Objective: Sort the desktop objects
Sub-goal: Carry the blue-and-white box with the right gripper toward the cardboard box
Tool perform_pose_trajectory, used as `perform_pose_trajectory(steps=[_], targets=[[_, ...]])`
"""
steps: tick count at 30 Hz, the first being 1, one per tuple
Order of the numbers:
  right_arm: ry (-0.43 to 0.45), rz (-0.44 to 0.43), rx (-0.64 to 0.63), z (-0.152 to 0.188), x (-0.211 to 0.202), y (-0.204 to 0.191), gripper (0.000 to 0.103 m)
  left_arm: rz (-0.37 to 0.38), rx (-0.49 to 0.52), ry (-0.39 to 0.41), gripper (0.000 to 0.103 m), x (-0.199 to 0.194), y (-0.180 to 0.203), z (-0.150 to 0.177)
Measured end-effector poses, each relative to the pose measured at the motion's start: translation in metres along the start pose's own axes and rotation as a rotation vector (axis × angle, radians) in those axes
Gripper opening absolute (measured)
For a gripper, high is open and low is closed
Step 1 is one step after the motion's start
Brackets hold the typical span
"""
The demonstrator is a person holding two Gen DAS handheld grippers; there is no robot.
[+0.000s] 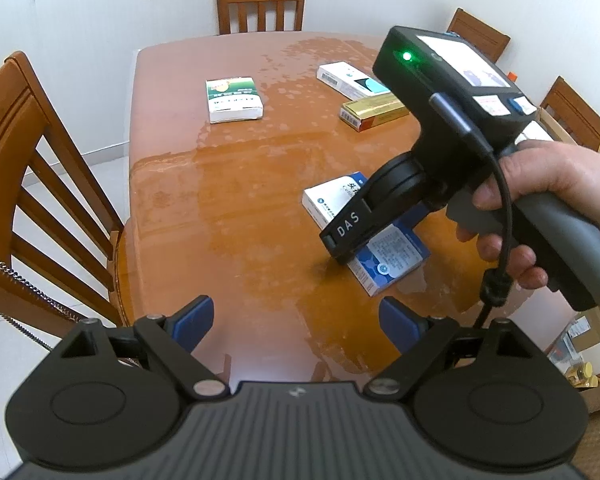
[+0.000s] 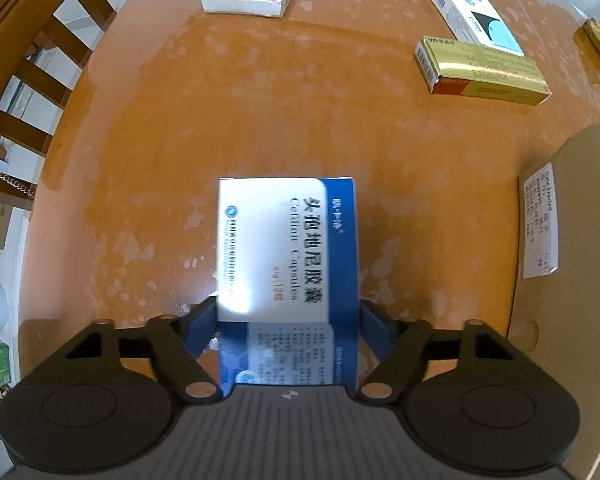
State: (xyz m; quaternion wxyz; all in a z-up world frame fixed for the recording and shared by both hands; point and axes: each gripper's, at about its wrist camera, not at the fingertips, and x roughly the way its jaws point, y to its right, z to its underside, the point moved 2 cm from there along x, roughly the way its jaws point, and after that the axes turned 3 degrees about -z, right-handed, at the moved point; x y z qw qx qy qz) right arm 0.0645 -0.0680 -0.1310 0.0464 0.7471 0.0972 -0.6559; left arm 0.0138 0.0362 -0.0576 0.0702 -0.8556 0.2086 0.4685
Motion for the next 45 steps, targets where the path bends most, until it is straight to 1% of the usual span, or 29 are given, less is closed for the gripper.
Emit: perform_pose_trajectory(steps=[7, 13, 22, 24, 34, 45], targets=[[0.006, -0.014, 0.003, 0.006, -0.007, 0.004, 0.076, -0.012, -0.001, 0.010, 0.090, -0.002, 0.007, -0.002], [0.045, -0.033, -0.019, 0.002, -0.022, 0.000, 0.076, -0.021, 0.002, 0.017, 0.090, -0.003, 0.013, -0.003], [0.126, -0.073, -0.037, 0.005, -0.055, 0.001, 0.076, -0.024, 0.004, 0.026, 0.090, -0.007, 0.020, -0.005], [0.145, -0.086, -0.036, 0.000, -0.060, 0.009, 0.076, -0.024, 0.008, 0.028, 0.090, -0.009, 0.023, -0.006], [0.235, -0.171, -0.013, 0.009, -0.110, 0.027, 0.076, -0.018, 0.033, 0.028, 0.090, -0.007, 0.035, -0.012], [0.283, -0.245, 0.029, 0.019, -0.141, 0.055, 0.076, 0.000, 0.095, 0.017, 0.090, 0.002, 0.061, -0.022]])
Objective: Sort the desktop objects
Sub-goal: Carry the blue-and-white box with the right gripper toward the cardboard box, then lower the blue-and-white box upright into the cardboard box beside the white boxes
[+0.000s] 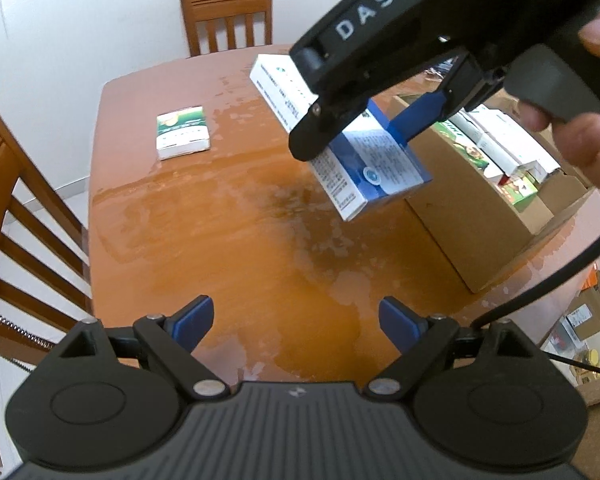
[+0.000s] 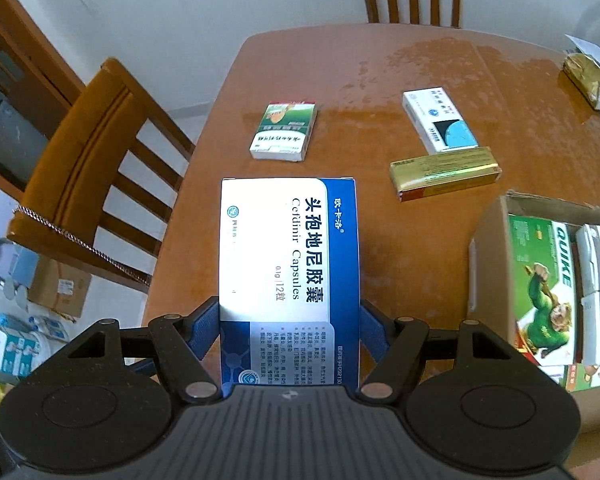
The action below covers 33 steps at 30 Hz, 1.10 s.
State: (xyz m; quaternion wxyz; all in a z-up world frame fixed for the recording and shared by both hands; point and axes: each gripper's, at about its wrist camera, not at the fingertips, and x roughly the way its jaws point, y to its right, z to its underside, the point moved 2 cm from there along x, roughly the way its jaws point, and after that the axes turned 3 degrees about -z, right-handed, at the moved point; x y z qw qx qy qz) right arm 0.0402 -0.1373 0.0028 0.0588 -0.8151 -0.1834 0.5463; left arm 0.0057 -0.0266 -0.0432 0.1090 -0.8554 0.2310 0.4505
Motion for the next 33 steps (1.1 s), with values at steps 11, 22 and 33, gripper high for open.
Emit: perform_pose_trajectory(steps=[11, 22, 33], targets=[[0.045, -0.075, 0.114, 0.013, -0.038, 0.051, 0.076, 0.018, 0.108, -0.027, 0.090, 0.007, 0.040, -0.015], [0.109, -0.005, 0.248, 0.035, -0.080, 0.117, 0.076, 0.032, 0.161, -0.042, 0.090, 0.015, 0.062, -0.023], [0.075, 0.149, 0.303, 0.038, -0.082, 0.168, 0.076, 0.027, 0.141, -0.038, 0.090, 0.015, 0.059, -0.021]])
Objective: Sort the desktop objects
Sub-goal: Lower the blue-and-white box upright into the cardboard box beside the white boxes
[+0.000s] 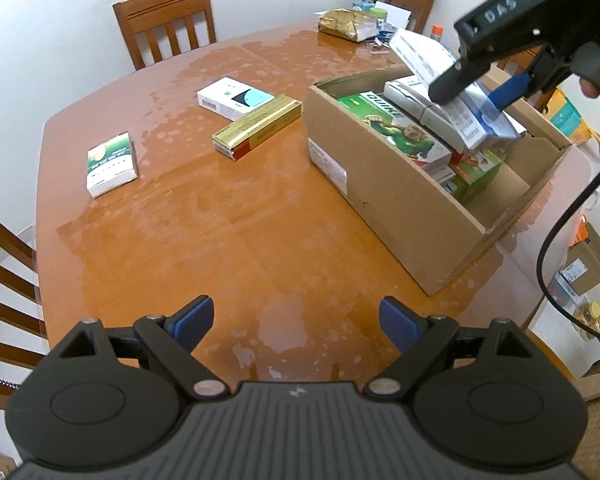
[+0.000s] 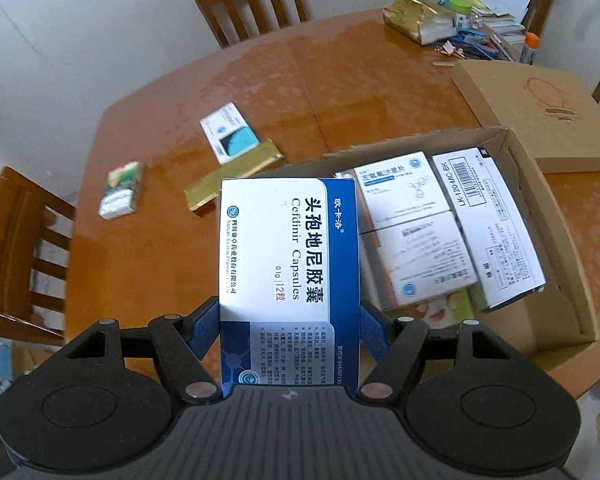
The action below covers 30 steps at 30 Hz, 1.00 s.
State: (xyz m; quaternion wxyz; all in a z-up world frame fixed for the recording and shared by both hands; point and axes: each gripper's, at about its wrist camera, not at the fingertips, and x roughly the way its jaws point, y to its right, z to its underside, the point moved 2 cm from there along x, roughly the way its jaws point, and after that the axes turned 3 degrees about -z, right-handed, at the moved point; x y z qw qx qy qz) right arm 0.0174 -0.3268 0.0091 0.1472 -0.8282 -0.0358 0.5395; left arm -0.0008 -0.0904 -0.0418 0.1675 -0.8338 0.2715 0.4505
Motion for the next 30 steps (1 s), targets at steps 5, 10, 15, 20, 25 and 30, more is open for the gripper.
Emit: perform_pose_trajectory(steps=[5, 10, 15, 20, 25, 30], targets=[[-0.040, 0.020, -0.040, -0.008, 0.016, -0.003, 0.076, -0.011, -0.019, -0.001, 0.090, -0.001, -0.004, 0.002], [-0.078, 0.042, -0.073, -0.013, 0.032, -0.007, 0.076, -0.022, -0.041, -0.009, 0.090, 0.000, -0.010, 0.005], [-0.105, 0.059, -0.098, -0.017, 0.043, -0.011, 0.076, -0.033, -0.066, -0.014, 0.090, 0.001, -0.016, 0.006], [-0.126, 0.074, -0.123, -0.022, 0.053, -0.015, 0.076, -0.038, -0.076, -0.018, 0.090, 0.002, -0.018, 0.008], [-0.147, 0.086, -0.132, -0.025, 0.062, -0.015, 0.076, -0.041, -0.082, -0.023, 0.090, 0.004, -0.018, 0.008], [-0.162, 0.090, -0.150, -0.025, 0.070, -0.018, 0.076, -0.042, -0.092, -0.028, 0.090, 0.006, -0.020, 0.008]])
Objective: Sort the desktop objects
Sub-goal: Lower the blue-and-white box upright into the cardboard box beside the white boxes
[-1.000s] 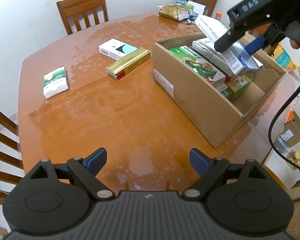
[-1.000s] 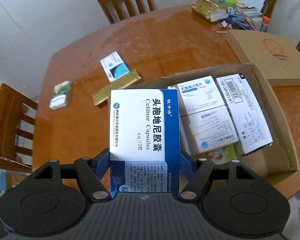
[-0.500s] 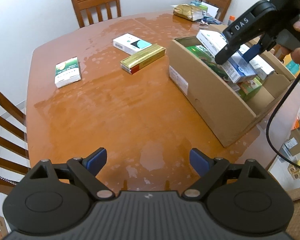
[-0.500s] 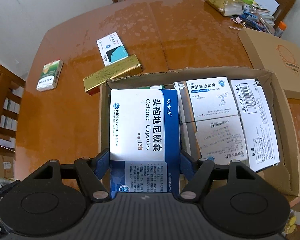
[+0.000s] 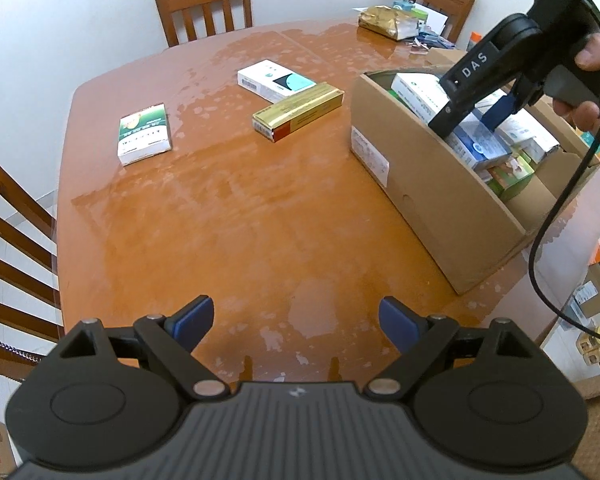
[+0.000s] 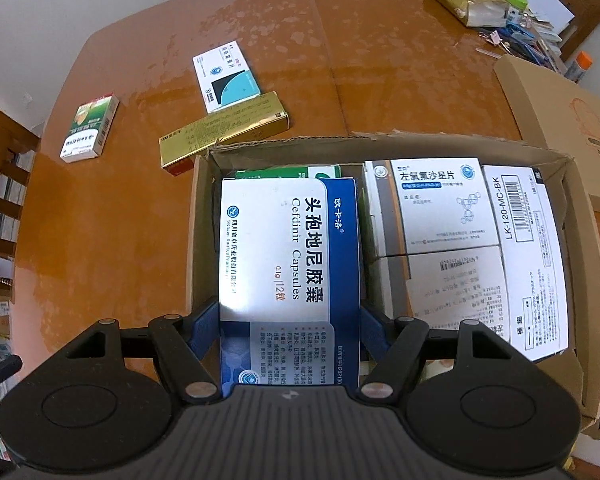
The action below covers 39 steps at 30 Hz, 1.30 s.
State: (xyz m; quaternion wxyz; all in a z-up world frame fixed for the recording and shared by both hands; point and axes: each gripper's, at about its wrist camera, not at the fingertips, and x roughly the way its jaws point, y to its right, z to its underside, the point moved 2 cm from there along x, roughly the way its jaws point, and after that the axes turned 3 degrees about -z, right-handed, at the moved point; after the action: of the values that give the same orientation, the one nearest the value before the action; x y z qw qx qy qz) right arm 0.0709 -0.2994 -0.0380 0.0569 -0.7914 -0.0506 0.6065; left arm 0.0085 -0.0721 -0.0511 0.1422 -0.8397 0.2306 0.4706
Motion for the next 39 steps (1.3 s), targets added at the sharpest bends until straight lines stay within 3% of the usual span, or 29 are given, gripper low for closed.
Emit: perform_pose_trajectory(steps=[11, 23, 37, 39], targets=[[-0.021, 0.041, -0.088, -0.014, 0.012, -0.013, 0.076, -0.005, -0.016, -0.008, 0.090, 0.004, -0.003, 0.002], [-0.029, 0.053, -0.094, -0.019, 0.017, -0.017, 0.076, -0.006, -0.033, -0.012, 0.090, 0.005, -0.007, 0.002], [-0.016, 0.003, -0.010, -0.017, 0.003, -0.005, 0.078, -0.003, -0.023, -0.007, 0.090, 0.005, -0.007, 0.001], [0.003, -0.014, 0.026, -0.015, -0.006, 0.001, 0.082, -0.001, -0.020, -0.004, 0.090, 0.004, -0.007, 0.000]])
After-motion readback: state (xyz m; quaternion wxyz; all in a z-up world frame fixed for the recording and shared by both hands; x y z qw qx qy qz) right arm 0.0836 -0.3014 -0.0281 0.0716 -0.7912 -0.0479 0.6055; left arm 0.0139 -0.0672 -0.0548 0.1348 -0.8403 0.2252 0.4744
